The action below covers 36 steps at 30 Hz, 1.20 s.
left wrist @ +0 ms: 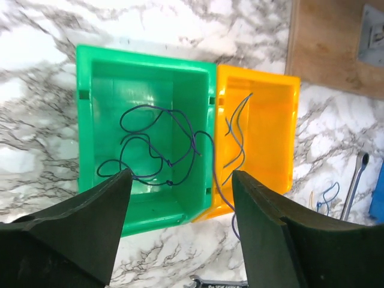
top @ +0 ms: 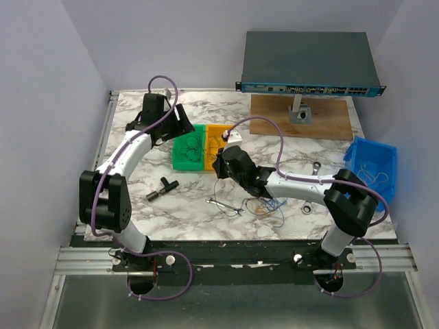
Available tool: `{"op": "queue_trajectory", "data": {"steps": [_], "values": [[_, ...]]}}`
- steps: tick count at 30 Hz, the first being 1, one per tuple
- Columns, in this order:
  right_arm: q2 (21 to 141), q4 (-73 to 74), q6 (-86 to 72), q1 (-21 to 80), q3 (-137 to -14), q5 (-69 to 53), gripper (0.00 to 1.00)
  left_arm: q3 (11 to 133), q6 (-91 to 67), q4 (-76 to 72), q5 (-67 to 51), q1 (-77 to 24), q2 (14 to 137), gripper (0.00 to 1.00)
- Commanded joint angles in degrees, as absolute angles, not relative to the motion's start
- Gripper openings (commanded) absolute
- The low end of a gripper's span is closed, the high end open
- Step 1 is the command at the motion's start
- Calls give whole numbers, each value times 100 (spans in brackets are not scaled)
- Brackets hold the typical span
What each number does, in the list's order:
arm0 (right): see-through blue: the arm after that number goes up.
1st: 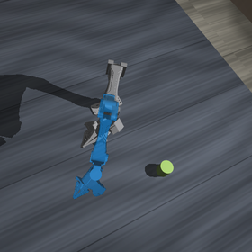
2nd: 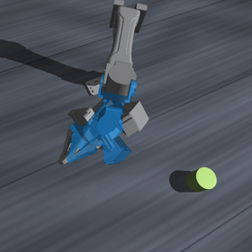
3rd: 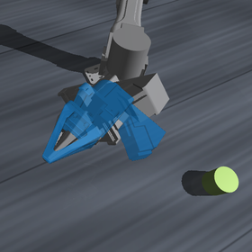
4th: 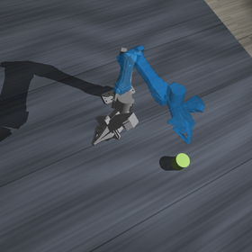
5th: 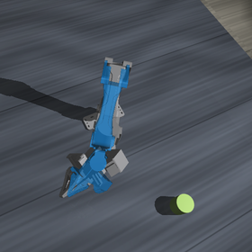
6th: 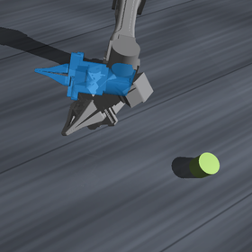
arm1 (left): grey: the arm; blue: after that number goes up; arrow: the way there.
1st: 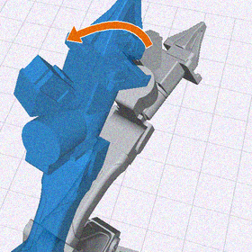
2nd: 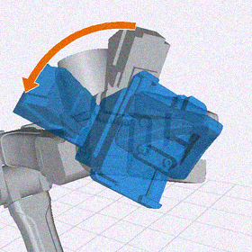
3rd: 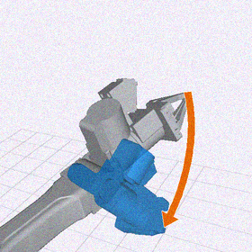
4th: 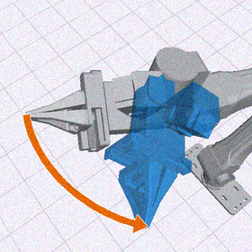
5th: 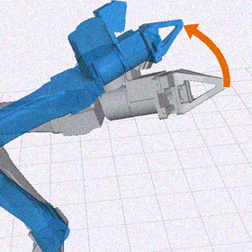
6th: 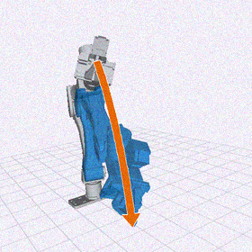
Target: Untangle the cables
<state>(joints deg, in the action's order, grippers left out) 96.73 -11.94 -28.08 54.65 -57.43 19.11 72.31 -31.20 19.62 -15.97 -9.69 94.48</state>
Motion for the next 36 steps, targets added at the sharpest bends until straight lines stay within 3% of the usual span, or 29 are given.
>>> {"op": "queue_trajectory", "data": {"steps": [1,7,16,26,28,29,32,33,35,36], "values": [[9443,-931,-2575,5457,-6114,2055,1,7225,-3036,2100,-1105,-931,8835,72],[9682,-643,-2412,5453,-6629,1914,1,6177,-3213,1532,-1471,-925,7782,79],[9982,-152,-2484,5412,-7397,1468,1,3711,-3741,-637,-2910,-946,5840,80],[10194,366,-2690,5384,-8033,782,1,2386,-4060,-2939,-3313,-1981,6080,76],[10210,395,-2728,5381,-8084,691,1,2477,-4002,-2932,-3230,-2176,6367,69],[10201,411,-2746,5381,-8102,679,1,2533,-4020,-3004,-3292,-2224,6544,61],[10170,464,-2773,5379,-8092,690,1,2625,-4099,-3141,-3353,-2259,6820,13],[10134,509,-2785,5386,-8067,751,9,2689,-4079,-3008,-3303,-2254,6845,2],[9960,565,-2770,5384,-7879,943,56,2840,-3929,-2662,-3109,-2250,6806,0],[9803,552,-2760,5372,-7689,1068,70,2922,-3866,-2489,-3008,-2242,6771,0]]}}
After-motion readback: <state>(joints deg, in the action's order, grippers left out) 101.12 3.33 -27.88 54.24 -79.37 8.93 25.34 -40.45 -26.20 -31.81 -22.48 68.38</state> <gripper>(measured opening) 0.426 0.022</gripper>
